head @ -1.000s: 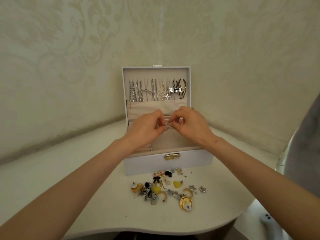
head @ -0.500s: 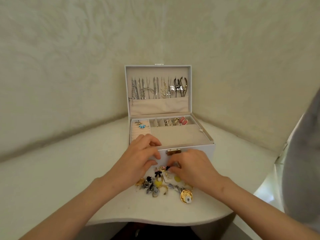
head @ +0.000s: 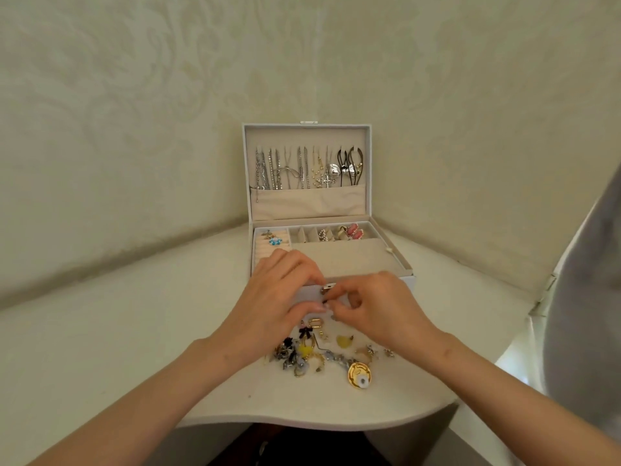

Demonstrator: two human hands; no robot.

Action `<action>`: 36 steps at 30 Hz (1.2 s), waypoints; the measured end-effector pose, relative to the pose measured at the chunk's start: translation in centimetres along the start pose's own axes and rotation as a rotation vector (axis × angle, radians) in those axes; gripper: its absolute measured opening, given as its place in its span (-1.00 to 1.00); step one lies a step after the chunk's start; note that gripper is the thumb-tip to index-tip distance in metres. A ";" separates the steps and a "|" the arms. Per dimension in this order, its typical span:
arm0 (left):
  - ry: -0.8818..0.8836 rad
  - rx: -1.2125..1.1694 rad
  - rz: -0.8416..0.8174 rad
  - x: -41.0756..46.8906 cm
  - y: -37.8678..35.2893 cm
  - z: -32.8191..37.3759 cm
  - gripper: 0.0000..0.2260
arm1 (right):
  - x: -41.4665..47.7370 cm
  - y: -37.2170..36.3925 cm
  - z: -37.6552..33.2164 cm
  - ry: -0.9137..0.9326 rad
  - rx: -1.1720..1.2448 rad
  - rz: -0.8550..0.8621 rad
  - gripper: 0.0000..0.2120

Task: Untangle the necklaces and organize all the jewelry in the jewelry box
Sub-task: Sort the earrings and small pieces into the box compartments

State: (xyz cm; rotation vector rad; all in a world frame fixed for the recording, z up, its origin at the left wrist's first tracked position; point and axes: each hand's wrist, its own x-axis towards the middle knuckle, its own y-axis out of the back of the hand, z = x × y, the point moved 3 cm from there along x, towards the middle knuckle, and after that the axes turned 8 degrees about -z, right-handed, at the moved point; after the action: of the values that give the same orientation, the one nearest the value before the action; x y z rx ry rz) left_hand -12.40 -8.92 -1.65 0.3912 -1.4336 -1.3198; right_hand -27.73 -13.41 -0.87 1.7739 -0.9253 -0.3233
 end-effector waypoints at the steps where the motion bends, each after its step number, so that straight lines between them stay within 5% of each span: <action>1: 0.014 -0.050 -0.031 0.1 0.1 0.0 -0.71 | 0.0 0.4 0.1 -0.029 0.146 0.027 -0.89; 4: 0.075 -0.195 -0.003 0.2 0.5 0.2 -0.80 | 0.2 0.9 0.0 -0.084 0.516 0.029 -0.94; 8: 0.103 -0.210 0.060 0.2 1.6 -0.2 -0.94 | 0.4 0.4 0.0 -0.119 0.638 -0.008 -0.90; 15: 0.277 -0.349 0.109 0.4 2.7 -1.4 -0.93 | 0.7 -2.7 -1.3 0.094 -0.133 -0.128 -0.82; 23: 0.347 -0.463 0.110 0.8 2.6 -1.8 -0.92 | 1.9 -3.1 -1.8 0.145 -0.178 -0.091 -0.85; 31: 0.530 -0.969 0.045 2.1 2.4 -3.1 -0.90 | 3.0 2.1 -1.5 0.094 0.172 -0.020 -0.95; 36: 0.539 -0.946 -0.052 4.5 2.2 -4.2 -0.89 | 6.7 4.0 0.9 0.010 0.431 0.026 -0.91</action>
State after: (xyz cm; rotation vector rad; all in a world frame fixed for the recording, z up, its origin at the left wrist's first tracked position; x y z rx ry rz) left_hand -9.60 -13.92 1.48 0.1196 -0.2753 -1.6133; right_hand -25.57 -19.38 3.71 2.1489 -1.0678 -0.1002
